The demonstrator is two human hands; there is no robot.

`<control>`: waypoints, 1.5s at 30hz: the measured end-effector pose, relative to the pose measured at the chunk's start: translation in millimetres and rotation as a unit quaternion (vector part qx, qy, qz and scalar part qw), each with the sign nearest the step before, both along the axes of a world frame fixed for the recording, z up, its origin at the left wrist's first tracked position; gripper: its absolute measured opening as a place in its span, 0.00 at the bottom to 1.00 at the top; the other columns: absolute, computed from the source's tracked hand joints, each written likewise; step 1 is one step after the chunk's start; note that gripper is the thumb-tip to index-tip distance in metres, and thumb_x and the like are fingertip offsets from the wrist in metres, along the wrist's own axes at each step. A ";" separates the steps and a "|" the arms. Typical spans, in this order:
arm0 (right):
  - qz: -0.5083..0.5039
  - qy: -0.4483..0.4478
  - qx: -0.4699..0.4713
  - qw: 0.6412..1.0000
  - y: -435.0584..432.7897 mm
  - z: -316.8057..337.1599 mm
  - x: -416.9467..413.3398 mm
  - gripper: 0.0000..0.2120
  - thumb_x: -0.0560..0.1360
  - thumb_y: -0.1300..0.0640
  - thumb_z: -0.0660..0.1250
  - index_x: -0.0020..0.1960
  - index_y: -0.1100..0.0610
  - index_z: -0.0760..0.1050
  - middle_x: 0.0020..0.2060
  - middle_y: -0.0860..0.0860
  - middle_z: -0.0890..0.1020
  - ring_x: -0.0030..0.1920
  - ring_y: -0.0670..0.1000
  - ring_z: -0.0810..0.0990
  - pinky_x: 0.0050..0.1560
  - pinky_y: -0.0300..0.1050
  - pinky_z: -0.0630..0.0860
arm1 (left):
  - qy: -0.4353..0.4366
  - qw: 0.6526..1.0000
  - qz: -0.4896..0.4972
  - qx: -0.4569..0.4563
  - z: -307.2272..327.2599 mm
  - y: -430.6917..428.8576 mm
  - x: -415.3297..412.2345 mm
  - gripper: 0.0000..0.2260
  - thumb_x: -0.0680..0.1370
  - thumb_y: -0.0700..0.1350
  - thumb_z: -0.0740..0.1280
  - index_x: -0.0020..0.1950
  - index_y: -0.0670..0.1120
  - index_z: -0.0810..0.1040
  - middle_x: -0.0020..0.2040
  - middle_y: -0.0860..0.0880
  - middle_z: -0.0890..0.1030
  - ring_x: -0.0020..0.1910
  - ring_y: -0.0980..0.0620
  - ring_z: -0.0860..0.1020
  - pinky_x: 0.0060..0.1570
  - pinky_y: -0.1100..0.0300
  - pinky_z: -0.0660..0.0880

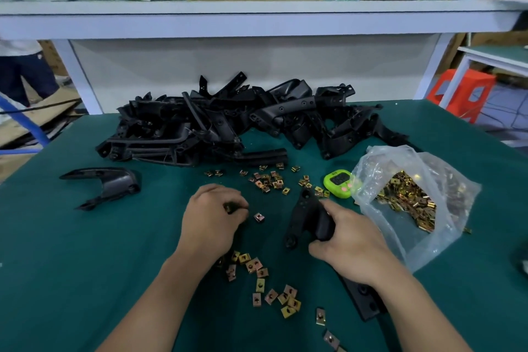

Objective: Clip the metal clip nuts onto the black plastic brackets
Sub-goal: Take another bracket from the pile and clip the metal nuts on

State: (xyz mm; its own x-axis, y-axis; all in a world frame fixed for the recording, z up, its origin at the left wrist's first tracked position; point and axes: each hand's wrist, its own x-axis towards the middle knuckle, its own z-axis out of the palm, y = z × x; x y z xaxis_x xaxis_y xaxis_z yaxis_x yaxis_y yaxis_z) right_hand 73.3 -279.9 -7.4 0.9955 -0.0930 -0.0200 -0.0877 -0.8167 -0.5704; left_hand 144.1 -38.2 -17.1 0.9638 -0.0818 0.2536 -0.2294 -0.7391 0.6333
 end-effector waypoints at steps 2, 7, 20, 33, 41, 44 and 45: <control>0.008 0.006 -0.030 1.000 2.3 1.6 0.3 0.21 0.64 0.44 0.72 0.55 0.40 0.69 0.37 0.43 0.79 0.39 0.44 0.78 0.35 0.44 0.73 | -0.018 0.999 0.021 -0.028 0.9 -0.5 -3.6 0.06 0.74 0.47 0.78 0.43 0.58 0.85 0.47 0.67 0.79 0.59 0.64 0.68 0.60 0.64 0.65; 0.098 0.074 -0.144 0.982 12.4 14.0 2.8 0.37 0.67 0.42 0.65 0.71 0.31 0.53 0.49 0.41 0.77 0.49 0.51 0.76 0.45 0.44 0.71 | 0.023 0.999 0.021 -0.042 -0.1 0.3 -6.5 0.09 0.75 0.49 0.77 0.39 0.62 0.83 0.45 0.63 0.78 0.46 0.65 0.75 0.44 0.71 0.68; -0.034 -0.034 -0.145 0.988 44.4 5.0 31.1 0.35 0.68 0.50 0.66 0.73 0.45 0.60 0.36 0.45 0.73 0.44 0.58 0.79 0.41 0.48 0.69 | 0.033 0.995 0.014 -0.098 -5.2 2.3 1.4 0.08 0.81 0.47 0.68 0.44 0.59 0.78 0.41 0.70 0.81 0.44 0.67 0.79 0.40 0.67 0.75; -0.004 -0.072 -0.096 0.993 45.5 7.7 22.9 0.24 0.67 0.45 0.68 0.61 0.41 0.64 0.46 0.47 0.84 0.48 0.58 0.82 0.43 0.51 0.76 | 0.031 0.975 -0.029 -0.217 5.5 -1.0 -4.1 0.06 0.69 0.52 0.81 0.37 0.61 0.86 0.35 0.60 0.85 0.36 0.63 0.83 0.35 0.72 0.76; 0.012 -0.153 -0.132 0.979 48.8 15.5 14.9 0.34 0.76 0.45 0.66 0.77 0.38 0.52 0.53 0.43 0.82 0.49 0.56 0.84 0.43 0.52 0.73 | 0.114 0.918 -0.038 -0.378 8.6 -2.4 -5.2 0.05 0.72 0.43 0.79 0.42 0.54 0.89 0.40 0.48 0.87 0.41 0.53 0.85 0.43 0.65 0.79; 0.005 -0.165 -0.126 0.978 51.4 16.0 12.3 0.33 0.79 0.48 0.65 0.78 0.40 0.53 0.57 0.43 0.79 0.50 0.56 0.83 0.43 0.53 0.75 | 0.163 0.886 -0.055 -0.431 13.5 -3.3 -8.0 0.07 0.73 0.39 0.77 0.45 0.51 0.89 0.43 0.45 0.88 0.42 0.53 0.85 0.43 0.67 0.79; 0.003 -0.165 -0.124 0.978 52.3 15.9 12.2 0.31 0.78 0.50 0.65 0.77 0.40 0.56 0.58 0.43 0.79 0.51 0.56 0.83 0.44 0.54 0.77 | 0.176 0.873 -0.063 -0.451 15.5 -3.8 -9.0 0.07 0.74 0.38 0.76 0.46 0.50 0.89 0.44 0.44 0.88 0.42 0.52 0.86 0.43 0.66 0.79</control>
